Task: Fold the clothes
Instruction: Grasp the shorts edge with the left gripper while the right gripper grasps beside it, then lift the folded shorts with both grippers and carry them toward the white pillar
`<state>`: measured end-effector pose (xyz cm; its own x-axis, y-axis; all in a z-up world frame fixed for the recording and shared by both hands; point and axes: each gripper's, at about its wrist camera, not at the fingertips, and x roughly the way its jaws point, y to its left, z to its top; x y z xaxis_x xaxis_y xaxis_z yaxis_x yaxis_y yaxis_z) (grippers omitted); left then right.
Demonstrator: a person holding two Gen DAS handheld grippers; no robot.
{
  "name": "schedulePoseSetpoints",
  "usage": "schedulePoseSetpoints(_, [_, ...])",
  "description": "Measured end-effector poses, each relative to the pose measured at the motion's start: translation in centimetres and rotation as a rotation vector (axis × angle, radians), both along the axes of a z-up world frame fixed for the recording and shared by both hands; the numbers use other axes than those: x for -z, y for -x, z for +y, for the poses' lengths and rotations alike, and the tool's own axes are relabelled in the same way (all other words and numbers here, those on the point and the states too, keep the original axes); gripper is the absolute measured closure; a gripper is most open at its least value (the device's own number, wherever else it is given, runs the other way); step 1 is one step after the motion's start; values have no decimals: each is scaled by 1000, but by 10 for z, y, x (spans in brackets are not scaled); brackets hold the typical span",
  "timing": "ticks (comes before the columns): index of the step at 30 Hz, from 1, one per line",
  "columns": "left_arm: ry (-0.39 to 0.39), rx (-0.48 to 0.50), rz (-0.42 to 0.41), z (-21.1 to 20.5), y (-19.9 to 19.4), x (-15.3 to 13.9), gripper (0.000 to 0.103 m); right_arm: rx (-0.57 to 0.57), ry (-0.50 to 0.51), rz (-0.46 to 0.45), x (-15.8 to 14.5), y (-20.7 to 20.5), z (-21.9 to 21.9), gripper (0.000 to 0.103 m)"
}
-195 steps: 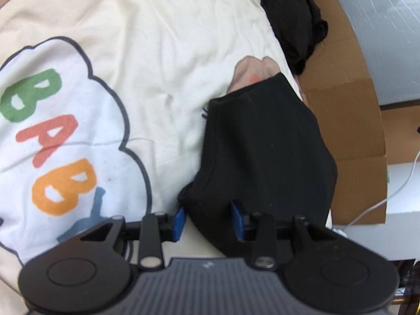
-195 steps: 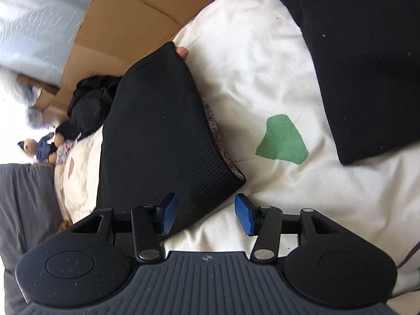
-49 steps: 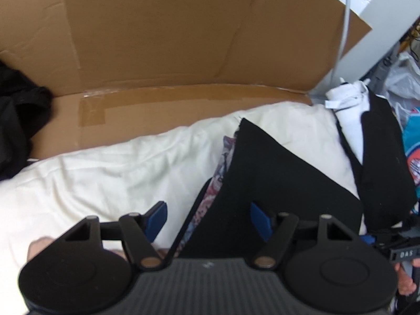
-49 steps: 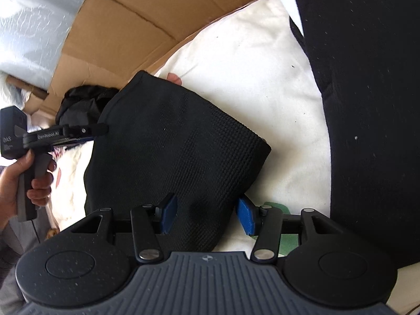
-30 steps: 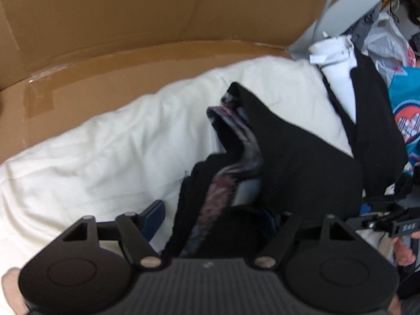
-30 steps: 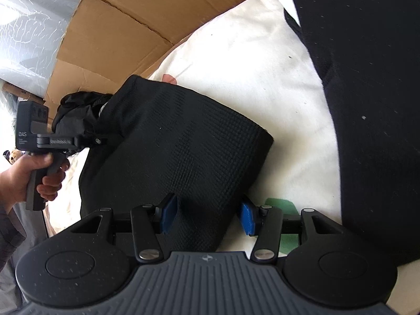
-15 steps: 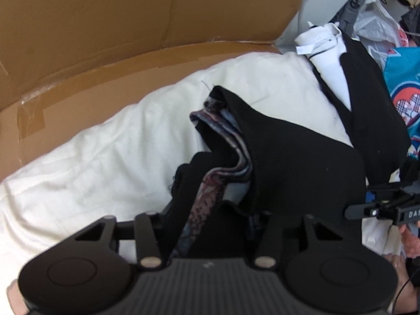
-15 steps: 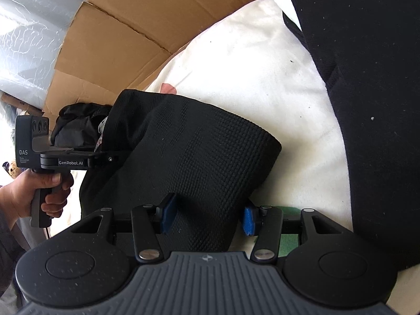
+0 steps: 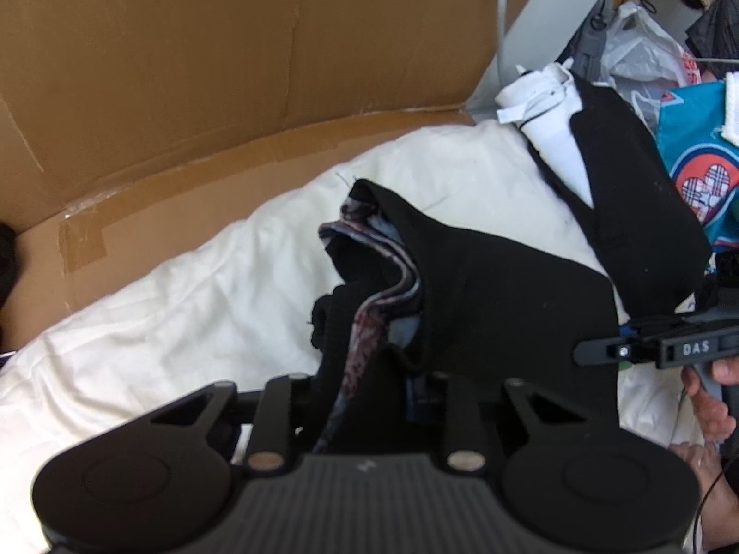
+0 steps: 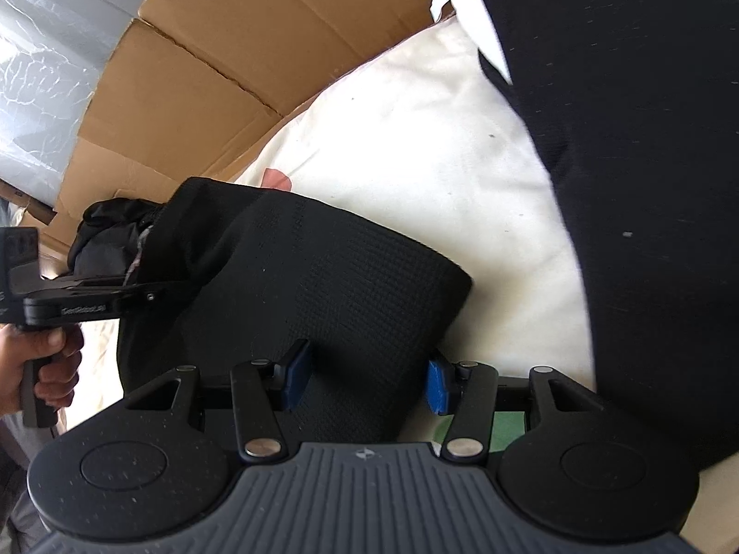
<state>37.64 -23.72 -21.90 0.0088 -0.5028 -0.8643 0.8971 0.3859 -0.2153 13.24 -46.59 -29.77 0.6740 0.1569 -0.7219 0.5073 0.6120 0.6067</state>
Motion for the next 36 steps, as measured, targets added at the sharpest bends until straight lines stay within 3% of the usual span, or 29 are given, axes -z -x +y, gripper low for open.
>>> schedulePoseSetpoints(3, [23, -10, -14, 5, 4, -5, 76, -12, 23, 11, -5, -1, 2, 79])
schedulePoseSetpoints(6, [52, -38, -27, 10, 7, -10, 76, -46, 56, -12, -15, -1, 3, 87])
schedulePoseSetpoints(13, [94, -119, -42, 27, 11, -23, 77, -116, 142, -69, -45, -5, 11, 90])
schedulePoseSetpoints(21, [97, -225, -108, 53, 36, -60, 77, -175, 165, -79, -77, -15, 24, 90])
schedulePoseSetpoints(27, [82, -315, -168, 75, 58, -97, 77, -268, 248, -89, -127, -16, 41, 91])
schedulePoseSetpoints(29, [66, -389, -198, 84, 69, -113, 77, -297, 265, -93, -141, -18, 47, 91])
schedulePoseSetpoints(32, [74, -449, -201, 95, 79, -130, 78, -333, 265, -93, -162, -25, 54, 91])
schedulePoseSetpoints(36, [89, -532, -215, 113, 100, -162, 78, -373, 348, -65, -199, -29, 71, 91])
